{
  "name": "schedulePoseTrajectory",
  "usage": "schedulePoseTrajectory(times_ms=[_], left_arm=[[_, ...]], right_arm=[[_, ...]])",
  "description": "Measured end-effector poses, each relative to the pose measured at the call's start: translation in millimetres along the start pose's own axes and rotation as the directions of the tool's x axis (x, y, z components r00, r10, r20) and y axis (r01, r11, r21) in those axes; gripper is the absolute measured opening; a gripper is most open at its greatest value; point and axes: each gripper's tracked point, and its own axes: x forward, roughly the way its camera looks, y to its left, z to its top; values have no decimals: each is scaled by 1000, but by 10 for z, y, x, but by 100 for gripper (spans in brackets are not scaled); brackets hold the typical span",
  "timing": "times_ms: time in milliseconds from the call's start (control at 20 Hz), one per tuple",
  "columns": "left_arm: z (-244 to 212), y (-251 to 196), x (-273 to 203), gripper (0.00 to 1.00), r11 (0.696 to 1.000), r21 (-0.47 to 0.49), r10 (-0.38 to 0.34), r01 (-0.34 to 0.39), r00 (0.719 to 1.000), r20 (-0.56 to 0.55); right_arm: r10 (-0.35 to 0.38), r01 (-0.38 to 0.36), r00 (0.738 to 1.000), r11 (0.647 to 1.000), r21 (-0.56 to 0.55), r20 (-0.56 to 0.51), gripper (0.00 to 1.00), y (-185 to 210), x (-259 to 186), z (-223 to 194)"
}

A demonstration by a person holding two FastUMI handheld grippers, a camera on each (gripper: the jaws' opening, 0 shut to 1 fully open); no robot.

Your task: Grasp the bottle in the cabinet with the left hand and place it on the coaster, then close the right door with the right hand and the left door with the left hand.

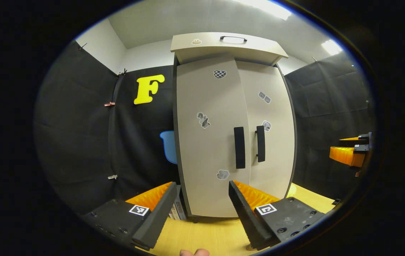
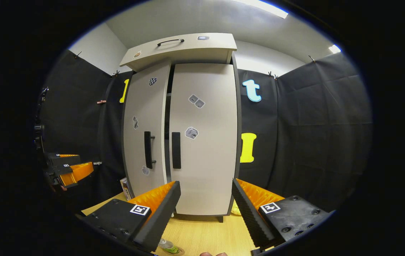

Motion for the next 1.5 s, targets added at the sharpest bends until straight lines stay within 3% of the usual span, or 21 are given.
schedulePoseTrajectory(times_ms=[1500], left_arm=[[-83, -10, 42, 93, 1000, 1, -5, 5, 1000, -18]], right_arm=[[12, -12, 1000, 1000, -10, -5, 96, 70, 28, -27]])
